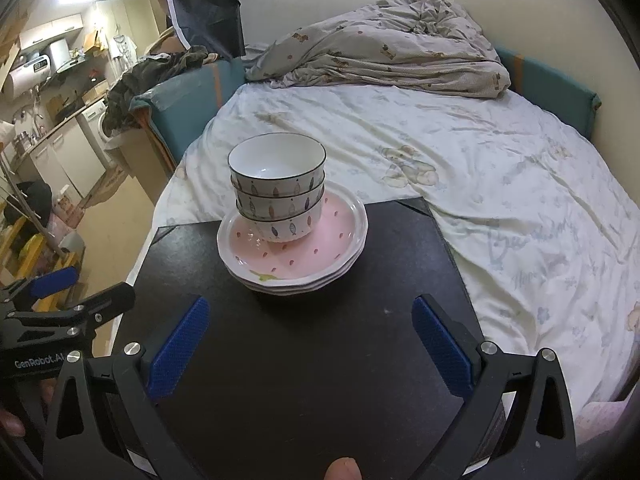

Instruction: Organize plates and bowls

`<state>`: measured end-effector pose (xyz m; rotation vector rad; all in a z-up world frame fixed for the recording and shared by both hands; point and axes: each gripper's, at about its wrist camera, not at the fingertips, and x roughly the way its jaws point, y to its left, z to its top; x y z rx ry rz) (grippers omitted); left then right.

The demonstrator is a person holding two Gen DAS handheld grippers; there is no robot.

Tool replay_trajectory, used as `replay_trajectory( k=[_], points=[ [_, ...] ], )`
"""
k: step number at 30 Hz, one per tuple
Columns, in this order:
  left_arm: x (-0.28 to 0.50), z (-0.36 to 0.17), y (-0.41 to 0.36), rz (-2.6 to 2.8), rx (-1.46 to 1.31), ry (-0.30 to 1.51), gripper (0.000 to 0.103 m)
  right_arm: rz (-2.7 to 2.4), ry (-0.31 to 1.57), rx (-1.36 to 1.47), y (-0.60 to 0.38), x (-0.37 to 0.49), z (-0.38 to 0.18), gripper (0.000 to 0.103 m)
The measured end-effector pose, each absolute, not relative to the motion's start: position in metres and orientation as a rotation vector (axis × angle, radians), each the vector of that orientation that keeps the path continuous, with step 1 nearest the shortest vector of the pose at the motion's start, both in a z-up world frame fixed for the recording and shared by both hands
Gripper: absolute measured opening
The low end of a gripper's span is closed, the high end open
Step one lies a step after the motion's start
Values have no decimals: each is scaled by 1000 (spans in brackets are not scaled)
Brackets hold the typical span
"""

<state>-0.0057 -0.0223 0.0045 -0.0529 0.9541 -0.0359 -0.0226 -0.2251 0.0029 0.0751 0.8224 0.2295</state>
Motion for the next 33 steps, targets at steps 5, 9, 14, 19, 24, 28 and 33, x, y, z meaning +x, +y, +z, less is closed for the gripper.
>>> replay_trajectory(
  k=[5,9,14,19,24,28,33],
  points=[
    [-6,6,-25,-25,-42,949,103,218,817,79,-227,-22,2,103],
    [-5,5,-25,-26,-43,959,103,214,822,78,-228,-22,1,103],
    [-4,5,-23,-18,-46,964,103,211,824,74,-228,-22,0,103],
    [-5,5,-22,-18,-45,963,103,210,823,74,-228,-22,0,103],
    [-5,6,-22,-18,-45,961,103,212,823,74,-228,-22,0,103],
    [-5,6,-22,-17,-45,962,103,209,824,74,-228,-22,0,103],
    [-5,6,-21,-18,-45,961,103,208,822,74,-230,-22,-1,103]
  ],
)
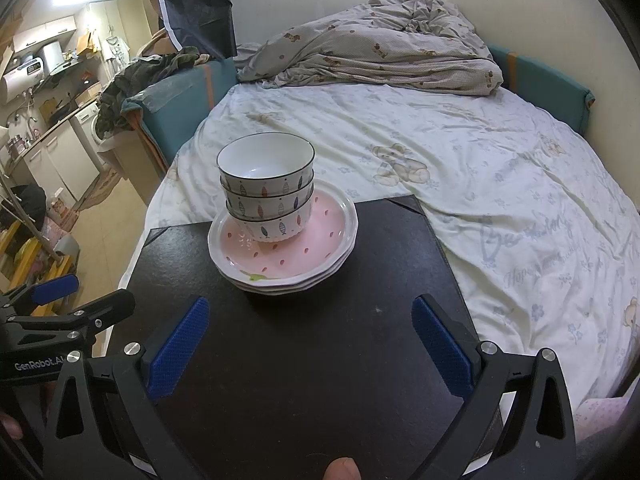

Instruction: Organize plates and bowls

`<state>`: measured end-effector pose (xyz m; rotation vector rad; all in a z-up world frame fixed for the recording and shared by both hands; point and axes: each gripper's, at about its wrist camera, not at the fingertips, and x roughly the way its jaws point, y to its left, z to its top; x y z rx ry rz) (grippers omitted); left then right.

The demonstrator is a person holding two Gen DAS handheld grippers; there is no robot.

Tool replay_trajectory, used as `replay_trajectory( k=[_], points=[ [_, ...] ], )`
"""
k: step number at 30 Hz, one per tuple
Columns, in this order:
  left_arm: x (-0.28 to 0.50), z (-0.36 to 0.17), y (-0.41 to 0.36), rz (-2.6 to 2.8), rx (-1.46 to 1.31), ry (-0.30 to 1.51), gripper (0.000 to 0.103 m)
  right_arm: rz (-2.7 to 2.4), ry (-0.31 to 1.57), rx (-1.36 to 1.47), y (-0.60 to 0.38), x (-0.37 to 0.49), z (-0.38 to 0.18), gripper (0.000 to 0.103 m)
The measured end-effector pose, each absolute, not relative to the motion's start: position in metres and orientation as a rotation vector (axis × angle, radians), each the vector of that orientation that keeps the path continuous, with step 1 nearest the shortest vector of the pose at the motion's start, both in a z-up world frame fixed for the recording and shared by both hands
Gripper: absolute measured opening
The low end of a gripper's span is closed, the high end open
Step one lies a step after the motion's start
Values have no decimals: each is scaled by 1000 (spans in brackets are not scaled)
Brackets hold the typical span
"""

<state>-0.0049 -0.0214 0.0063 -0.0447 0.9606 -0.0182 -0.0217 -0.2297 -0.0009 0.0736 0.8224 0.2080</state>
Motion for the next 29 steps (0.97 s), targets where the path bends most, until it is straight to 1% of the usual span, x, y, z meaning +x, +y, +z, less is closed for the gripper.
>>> replay_trajectory(
  k=[29],
  points=[
    [-5,8,-20,-32,-45,961,103,202,823,72,-231,-23,1,103]
  ],
)
